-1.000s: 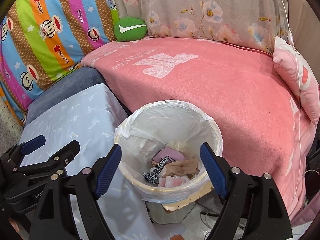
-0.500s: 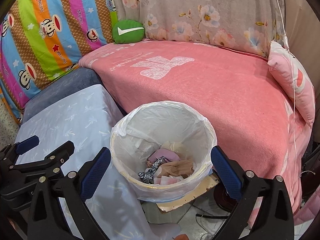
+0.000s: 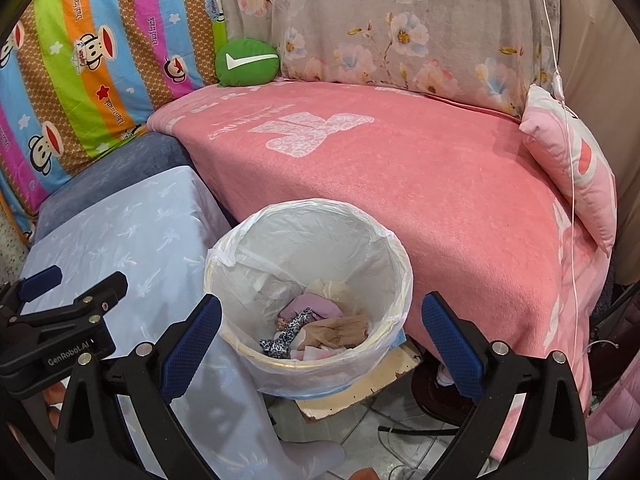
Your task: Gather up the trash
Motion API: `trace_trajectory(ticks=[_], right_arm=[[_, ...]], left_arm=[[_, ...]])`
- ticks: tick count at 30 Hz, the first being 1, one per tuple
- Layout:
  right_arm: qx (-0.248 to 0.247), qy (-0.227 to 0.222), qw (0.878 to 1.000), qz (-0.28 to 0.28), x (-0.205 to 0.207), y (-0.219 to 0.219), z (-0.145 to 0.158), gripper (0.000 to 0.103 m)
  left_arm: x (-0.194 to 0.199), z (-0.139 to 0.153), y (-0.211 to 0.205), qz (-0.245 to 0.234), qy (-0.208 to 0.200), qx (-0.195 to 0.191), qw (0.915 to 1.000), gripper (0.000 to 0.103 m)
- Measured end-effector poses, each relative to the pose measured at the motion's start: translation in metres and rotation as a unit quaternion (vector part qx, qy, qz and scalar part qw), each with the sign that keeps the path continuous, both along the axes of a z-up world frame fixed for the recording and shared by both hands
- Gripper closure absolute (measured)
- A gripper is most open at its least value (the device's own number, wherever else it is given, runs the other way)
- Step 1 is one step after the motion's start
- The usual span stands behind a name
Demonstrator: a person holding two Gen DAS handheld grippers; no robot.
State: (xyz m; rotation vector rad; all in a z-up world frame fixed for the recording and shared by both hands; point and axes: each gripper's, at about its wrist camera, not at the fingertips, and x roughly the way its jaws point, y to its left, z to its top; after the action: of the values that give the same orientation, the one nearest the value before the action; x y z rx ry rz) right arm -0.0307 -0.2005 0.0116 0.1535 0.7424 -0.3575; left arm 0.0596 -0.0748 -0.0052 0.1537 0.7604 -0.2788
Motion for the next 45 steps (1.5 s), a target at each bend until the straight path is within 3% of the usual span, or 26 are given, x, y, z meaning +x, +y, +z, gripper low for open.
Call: trace_trajectory(ticks=[45], right_arm=[[-0.005, 0.018, 1.0, 0.0, -0.006, 0.003, -0.008, 0.005]], left_arm=[[-0.009, -0.005, -0.009, 0.011, -0.007, 0.008, 0.9999, 0.007]])
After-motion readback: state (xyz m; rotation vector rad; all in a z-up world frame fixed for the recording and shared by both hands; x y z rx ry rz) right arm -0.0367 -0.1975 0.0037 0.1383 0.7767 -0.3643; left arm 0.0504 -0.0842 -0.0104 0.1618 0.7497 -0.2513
